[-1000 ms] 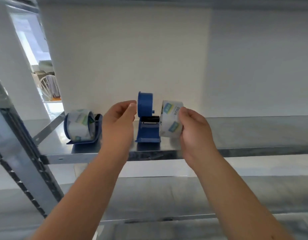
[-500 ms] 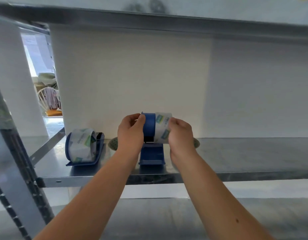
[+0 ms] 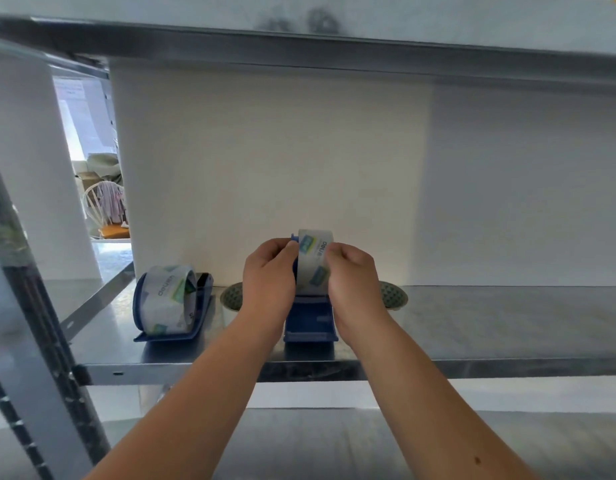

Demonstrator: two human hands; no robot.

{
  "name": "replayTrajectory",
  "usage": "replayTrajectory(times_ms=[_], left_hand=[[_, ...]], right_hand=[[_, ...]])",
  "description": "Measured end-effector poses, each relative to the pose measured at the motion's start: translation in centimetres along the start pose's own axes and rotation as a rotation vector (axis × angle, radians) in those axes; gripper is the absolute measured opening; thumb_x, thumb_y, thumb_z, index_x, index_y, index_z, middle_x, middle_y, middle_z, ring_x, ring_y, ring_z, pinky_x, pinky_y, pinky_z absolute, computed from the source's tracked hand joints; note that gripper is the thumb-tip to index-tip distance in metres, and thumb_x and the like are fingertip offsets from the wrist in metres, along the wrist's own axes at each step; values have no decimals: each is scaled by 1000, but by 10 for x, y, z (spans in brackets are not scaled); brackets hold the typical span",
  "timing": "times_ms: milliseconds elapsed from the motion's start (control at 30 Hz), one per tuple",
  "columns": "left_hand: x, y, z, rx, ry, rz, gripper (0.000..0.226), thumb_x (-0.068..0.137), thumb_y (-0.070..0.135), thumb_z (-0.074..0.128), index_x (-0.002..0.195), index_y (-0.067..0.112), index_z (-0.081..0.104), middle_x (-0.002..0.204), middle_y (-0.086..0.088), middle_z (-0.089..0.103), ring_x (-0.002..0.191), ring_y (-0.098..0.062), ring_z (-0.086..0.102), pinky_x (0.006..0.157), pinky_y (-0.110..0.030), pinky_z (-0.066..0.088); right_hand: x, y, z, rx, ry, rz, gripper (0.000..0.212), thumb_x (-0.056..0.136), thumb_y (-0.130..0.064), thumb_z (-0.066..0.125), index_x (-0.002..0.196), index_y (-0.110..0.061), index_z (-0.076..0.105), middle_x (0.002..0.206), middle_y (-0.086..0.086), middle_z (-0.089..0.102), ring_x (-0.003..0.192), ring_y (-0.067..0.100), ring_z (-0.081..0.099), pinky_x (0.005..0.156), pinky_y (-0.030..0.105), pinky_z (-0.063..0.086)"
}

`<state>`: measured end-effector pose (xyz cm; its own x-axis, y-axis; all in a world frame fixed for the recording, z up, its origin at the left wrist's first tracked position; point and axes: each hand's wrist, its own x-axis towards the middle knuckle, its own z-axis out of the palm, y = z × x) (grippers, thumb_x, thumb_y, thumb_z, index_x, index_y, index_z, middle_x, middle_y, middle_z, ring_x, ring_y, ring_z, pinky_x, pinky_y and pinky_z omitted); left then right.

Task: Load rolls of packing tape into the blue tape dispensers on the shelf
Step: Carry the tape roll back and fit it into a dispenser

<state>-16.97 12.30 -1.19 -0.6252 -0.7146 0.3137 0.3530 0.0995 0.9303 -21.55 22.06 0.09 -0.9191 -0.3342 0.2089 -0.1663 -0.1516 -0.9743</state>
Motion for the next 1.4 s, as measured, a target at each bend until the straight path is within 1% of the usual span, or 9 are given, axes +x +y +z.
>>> replayTrajectory(times_ms=[200,333,467,767,933,1000,1100,1233,1400], left_hand=[[3,-3,-7,-77,-45,-20,36,91,19,49,78,20,83,81,-13,78,72,-20,72,58,-31,56],[5,-5,-10,-115,-84,-59,30,81,23,56,80,3,78,83,-24,73,79,-27,68,70,-38,52],[-1,-6,-12,-142,-98,32,30,85,22,55,81,0,76,79,-12,73,77,-23,67,72,-42,53],[-33,-2,-10,-108,-101,242,38,91,47,65,90,13,82,90,-25,76,85,-34,71,80,-58,60],[-38,14,-13,-122,-197,112,61,87,67,61,72,10,79,71,-7,75,69,-15,71,63,-27,58],[-41,22,-12,-177,-220,32,64,72,78,72,74,14,82,83,-16,75,77,-25,71,72,-34,57],[-50,27,-13,-250,-203,4,78,68,61,85,93,-12,73,97,-42,67,88,-40,64,83,-55,50],[-59,24,-14,-285,-207,61,40,78,35,78,92,-2,81,94,-27,77,83,-35,75,73,-44,62],[-69,23,-11,-225,-152,169,62,73,39,77,90,-20,66,90,-51,58,79,-39,62,72,-52,49]], right_hand=[[3,-6,-4,-117,-170,49,36,109,-28,44,95,-14,75,106,18,77,95,25,73,76,29,58],[0,-7,-5,-134,-196,17,34,109,-34,49,115,-11,74,114,17,76,111,34,70,101,51,57],[-8,-2,-16,-110,-221,-63,28,107,-34,55,112,-18,77,110,9,78,110,30,72,99,50,59],[-31,5,-55,-49,-335,-260,22,105,-23,60,105,-35,78,101,-13,81,94,-2,73,80,14,55],[-37,5,-66,-129,-451,-353,29,95,-30,64,123,-31,74,123,-16,71,116,5,67,94,17,53],[-37,5,-68,-180,-477,-396,28,93,-29,67,119,-37,74,125,-21,67,118,3,64,96,16,51],[-36,12,-71,-276,-486,-485,27,93,-21,72,118,-30,77,126,-15,65,123,11,62,105,31,51],[-37,17,-73,-347,-467,-579,31,89,-22,75,119,-16,79,126,-8,62,122,13,61,106,32,50],[-36,8,-78,-285,-559,-575,25,82,-11,80,107,-15,81,124,-5,66,121,17,64,105,33,52]])
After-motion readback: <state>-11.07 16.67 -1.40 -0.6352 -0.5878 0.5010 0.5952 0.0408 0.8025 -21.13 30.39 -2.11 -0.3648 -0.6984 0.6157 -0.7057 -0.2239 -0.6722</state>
